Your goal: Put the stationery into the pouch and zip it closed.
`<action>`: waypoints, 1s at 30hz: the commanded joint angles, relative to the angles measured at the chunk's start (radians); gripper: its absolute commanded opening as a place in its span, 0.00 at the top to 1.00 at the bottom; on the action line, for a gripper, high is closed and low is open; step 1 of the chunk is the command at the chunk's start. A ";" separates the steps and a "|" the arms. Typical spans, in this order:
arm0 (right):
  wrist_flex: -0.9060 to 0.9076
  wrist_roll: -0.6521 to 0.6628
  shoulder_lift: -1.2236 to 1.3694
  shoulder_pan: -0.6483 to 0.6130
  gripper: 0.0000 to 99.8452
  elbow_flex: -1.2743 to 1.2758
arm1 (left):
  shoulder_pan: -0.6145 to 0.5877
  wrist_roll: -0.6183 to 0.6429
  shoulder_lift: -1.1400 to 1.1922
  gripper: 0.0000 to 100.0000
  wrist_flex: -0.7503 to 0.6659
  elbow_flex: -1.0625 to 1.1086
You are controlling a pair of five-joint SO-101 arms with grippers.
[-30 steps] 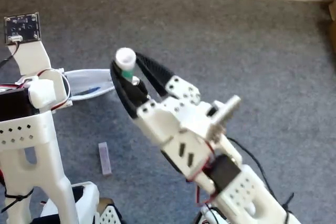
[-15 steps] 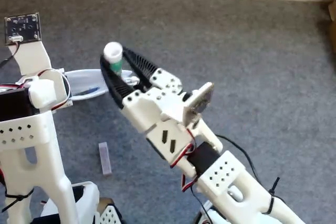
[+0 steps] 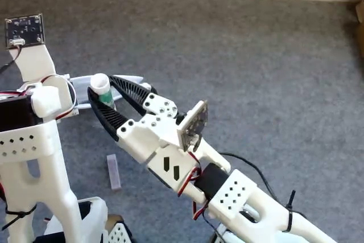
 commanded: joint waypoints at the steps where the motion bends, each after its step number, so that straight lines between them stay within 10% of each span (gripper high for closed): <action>1: -0.036 -0.006 0.025 -0.013 1.00 -0.012 | 0.019 0.012 -0.004 0.99 0.003 -0.033; 30: -0.203 0.235 0.303 0.030 1.00 -0.298 | 0.015 0.012 -0.010 0.99 -0.005 -0.002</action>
